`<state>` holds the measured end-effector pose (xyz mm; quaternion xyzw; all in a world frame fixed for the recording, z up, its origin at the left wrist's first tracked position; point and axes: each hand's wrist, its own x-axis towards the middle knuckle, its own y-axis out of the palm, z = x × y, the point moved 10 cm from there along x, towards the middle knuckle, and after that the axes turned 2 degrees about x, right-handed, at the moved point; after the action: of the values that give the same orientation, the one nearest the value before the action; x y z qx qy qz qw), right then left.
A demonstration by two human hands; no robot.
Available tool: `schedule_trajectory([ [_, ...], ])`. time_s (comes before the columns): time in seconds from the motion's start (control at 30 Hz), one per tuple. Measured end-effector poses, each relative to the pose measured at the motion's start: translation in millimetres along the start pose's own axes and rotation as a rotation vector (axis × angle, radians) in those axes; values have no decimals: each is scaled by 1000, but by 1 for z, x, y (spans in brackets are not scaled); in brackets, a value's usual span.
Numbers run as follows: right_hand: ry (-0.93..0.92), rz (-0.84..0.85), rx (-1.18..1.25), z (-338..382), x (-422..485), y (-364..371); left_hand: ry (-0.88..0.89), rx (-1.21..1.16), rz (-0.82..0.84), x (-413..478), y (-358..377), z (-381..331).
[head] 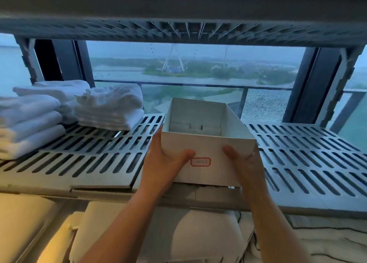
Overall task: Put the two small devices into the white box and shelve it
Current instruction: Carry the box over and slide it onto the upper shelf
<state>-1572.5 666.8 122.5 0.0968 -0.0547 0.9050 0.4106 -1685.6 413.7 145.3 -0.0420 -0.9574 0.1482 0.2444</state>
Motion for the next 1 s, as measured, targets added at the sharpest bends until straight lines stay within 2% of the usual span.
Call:
schedule_trajectory([
  [0.13,17,-50,-83,-1,2,0,-10,-28,-41,-1,3,2],
  [0.37,22,-73,-79,1,-5,-1,-4,-64,-57,1,5,4],
  [1.0,-185,-144,-48,51,-48,-6,75,-178,-138,-26,-50,-24],
])
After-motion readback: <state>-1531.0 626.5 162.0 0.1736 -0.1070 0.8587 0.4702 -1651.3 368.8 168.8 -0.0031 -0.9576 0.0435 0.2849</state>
